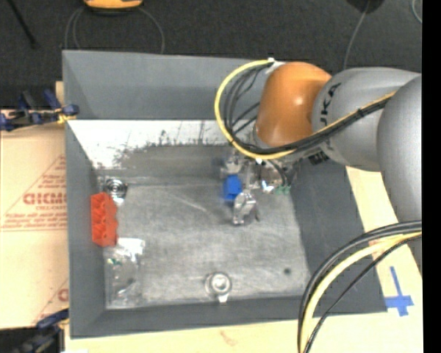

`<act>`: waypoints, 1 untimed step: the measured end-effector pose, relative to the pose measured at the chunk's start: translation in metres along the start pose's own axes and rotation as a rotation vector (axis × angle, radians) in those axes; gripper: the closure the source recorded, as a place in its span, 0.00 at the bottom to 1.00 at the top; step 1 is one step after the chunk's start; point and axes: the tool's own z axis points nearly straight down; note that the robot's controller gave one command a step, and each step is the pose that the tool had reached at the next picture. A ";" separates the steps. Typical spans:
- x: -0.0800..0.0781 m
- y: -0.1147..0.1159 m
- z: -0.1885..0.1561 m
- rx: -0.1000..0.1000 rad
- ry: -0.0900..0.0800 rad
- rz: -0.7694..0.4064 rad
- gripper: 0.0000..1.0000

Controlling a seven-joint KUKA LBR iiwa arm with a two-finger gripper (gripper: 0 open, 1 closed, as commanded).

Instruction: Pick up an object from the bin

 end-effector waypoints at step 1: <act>0.001 -0.036 0.023 -0.002 -0.008 -0.274 0.00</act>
Offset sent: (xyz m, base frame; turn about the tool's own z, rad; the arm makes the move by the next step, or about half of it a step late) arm -0.0012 -0.0354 -0.0283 -0.2764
